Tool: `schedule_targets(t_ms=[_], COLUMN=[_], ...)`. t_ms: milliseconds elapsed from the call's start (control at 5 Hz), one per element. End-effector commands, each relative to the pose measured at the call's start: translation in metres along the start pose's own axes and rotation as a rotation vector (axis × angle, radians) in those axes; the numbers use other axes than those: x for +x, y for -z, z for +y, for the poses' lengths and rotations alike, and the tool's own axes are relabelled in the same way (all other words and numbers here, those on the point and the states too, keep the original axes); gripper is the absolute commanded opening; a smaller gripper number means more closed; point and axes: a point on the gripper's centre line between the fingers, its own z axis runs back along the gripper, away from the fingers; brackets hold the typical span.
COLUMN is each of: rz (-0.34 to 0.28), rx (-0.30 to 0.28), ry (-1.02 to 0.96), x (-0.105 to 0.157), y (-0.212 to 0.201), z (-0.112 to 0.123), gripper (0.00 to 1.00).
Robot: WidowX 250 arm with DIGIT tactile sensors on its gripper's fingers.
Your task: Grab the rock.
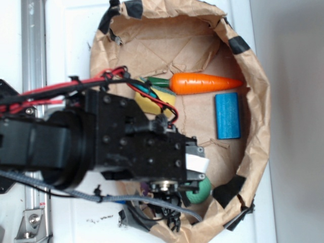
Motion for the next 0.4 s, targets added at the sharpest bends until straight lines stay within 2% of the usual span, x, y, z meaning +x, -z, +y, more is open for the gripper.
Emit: schedule_targets(t_ms=[0, 200], rz=[-0.005, -0.019], rx=[0.029, 0.028], ry=[0.069, 0.053], x=[0.0037, 0.0060], y=[0.0145, 0.0120], z=[-0.0070, 0.0021], gripper=[1.00, 0.00])
